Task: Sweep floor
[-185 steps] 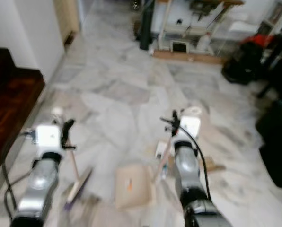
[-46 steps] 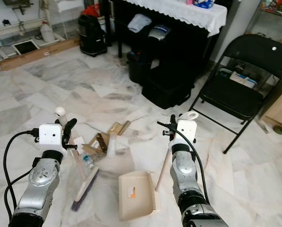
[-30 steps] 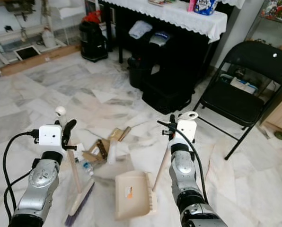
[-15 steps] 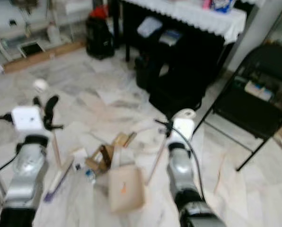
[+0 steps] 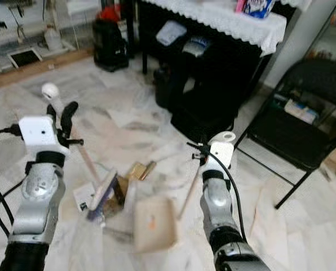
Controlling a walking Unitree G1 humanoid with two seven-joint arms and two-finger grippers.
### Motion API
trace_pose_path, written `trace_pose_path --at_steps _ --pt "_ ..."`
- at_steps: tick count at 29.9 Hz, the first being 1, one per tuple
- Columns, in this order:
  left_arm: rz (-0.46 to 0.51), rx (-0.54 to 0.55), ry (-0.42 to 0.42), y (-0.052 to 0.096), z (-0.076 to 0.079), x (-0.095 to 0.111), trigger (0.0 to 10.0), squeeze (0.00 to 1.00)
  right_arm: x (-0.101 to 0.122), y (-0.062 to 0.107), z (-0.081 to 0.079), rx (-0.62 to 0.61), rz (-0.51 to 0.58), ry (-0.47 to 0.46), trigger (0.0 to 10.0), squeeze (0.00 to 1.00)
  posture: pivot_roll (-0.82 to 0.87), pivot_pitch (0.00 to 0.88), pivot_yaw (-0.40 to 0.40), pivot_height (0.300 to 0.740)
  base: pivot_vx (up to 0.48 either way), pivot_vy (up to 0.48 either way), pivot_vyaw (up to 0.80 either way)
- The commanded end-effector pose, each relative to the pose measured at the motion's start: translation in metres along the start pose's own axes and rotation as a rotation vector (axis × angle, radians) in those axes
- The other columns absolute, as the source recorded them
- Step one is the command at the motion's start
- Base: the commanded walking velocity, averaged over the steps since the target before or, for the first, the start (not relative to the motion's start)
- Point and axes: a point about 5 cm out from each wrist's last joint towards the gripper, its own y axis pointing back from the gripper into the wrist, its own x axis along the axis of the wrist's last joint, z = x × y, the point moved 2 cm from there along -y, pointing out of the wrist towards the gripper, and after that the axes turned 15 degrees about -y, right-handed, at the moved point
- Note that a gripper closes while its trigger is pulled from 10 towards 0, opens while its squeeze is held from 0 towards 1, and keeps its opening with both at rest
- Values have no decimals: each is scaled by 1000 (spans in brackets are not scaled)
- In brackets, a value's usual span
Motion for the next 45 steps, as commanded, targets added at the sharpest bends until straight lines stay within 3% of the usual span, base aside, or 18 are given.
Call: trace_pose_path --at_steps 1,16,45 --pt "65 2 17 -5 2 17 10000 0 7 -3 -1 0 30 -14 10000 0 39 31 -77 740 0 0 0" --pt "-40 -21 -9 10 7 -13 10000 0 5 -3 2 -13 21 -20 10000 0 35 31 -79 740 188 0 0" --pt "-21 -14 -8 7 7 -10 10000 0 9 -4 2 -13 37 -11 10000 0 36 20 -78 740 268 0 0"
